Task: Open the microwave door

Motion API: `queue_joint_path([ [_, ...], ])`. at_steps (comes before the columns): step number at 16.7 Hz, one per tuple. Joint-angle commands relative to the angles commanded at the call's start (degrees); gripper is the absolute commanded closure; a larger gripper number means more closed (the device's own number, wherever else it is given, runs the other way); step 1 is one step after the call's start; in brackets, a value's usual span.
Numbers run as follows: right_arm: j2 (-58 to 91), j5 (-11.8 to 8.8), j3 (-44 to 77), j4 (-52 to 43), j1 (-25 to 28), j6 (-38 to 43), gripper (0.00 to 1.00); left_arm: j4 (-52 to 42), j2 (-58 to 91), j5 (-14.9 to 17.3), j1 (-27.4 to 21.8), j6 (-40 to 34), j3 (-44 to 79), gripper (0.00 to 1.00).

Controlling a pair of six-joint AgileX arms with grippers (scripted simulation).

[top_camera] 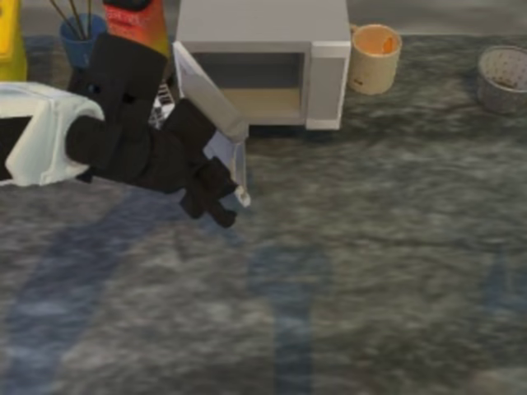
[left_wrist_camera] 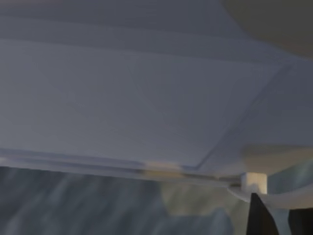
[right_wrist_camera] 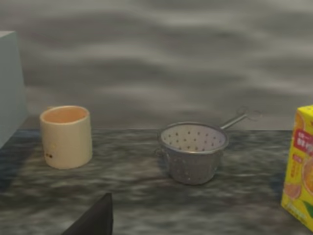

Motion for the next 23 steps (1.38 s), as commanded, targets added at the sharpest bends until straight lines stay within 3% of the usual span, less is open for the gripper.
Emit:
queue_joint_path([
  [23,0.0,0.0,0.0,0.0,0.0,0.0,0.0,-0.72,0.07,1.1,0.3,1.17,-0.2,1.0],
])
